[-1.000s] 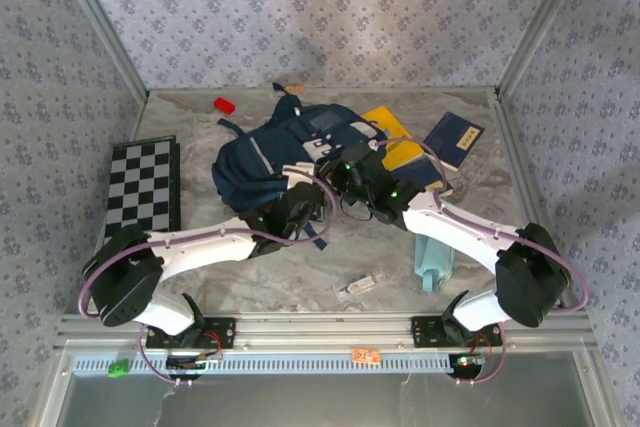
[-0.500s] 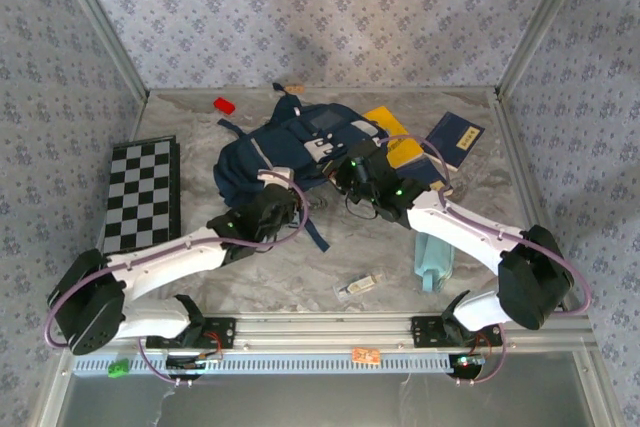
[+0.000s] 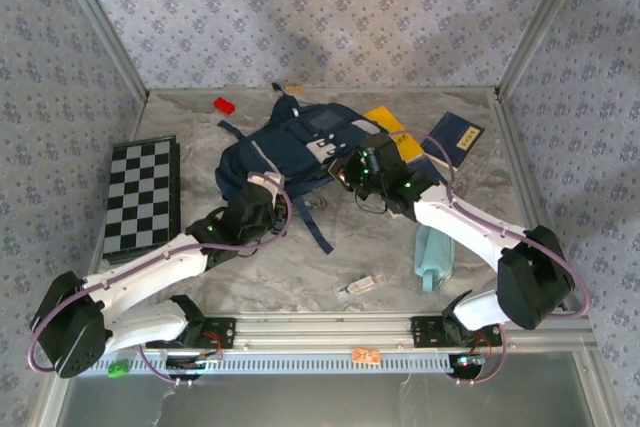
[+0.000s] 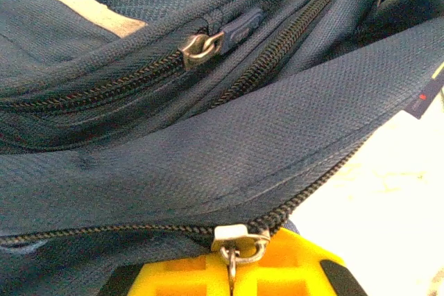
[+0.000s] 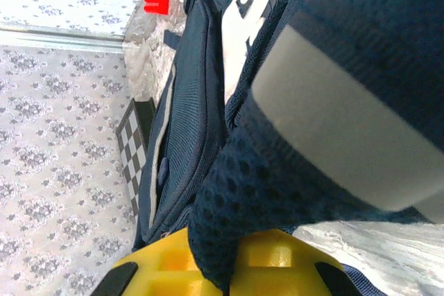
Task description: Pack the student bag
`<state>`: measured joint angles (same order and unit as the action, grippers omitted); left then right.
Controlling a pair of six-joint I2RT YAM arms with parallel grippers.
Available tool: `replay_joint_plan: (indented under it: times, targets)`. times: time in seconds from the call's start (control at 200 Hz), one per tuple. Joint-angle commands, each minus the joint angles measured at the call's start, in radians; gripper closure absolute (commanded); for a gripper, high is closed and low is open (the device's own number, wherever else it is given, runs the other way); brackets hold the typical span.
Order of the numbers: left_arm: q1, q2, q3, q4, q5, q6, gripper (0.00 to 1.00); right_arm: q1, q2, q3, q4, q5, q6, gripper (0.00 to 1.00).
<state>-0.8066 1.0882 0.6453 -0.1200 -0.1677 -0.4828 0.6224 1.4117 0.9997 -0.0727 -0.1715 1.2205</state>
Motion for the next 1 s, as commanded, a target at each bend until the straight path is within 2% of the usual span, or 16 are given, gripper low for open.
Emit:
replay_joint_plan:
  times: [0.0,0.06,0.19,0.3,0.5,0.6,0.695,0.76,0.86,0.994]
  targets:
    - [0.023,-0.037,-0.027,-0.162,-0.005,0.026,1.00,-0.076,-0.021,0.065,0.011,0.000,-0.052,1.00]
    - [0.012,-0.040,-0.019,-0.165,0.018,0.032,1.00,-0.087,-0.002,0.080,0.009,-0.025,-0.069,1.00]
    - [-0.100,-0.056,-0.010,-0.110,-0.048,0.010,1.00,-0.102,0.068,0.152,-0.045,-0.067,-0.153,1.00]
    - [-0.116,-0.015,0.007,-0.067,0.017,-0.038,1.00,-0.142,0.153,0.230,-0.047,-0.167,-0.173,1.00]
    - [-0.164,0.111,0.082,-0.071,-0.035,-0.080,1.00,-0.192,0.314,0.410,-0.159,-0.272,-0.262,1.00]
    - [-0.156,0.154,0.106,-0.072,-0.066,-0.126,1.00,-0.209,0.334,0.423,-0.181,-0.293,-0.281,0.89]
    - [-0.157,0.188,0.133,-0.058,-0.055,-0.130,1.00,-0.203,0.323,0.398,-0.215,-0.321,-0.305,0.59]
    - [-0.156,0.202,0.138,-0.041,-0.056,-0.144,1.00,-0.202,0.294,0.349,-0.224,-0.344,-0.304,0.46]
    - [-0.156,0.218,0.140,-0.012,-0.043,-0.147,1.00,-0.196,0.218,0.228,-0.178,-0.376,-0.271,0.36]
    - [-0.156,0.235,0.146,0.003,-0.027,-0.142,1.00,-0.144,0.131,0.075,-0.145,-0.372,-0.207,0.31]
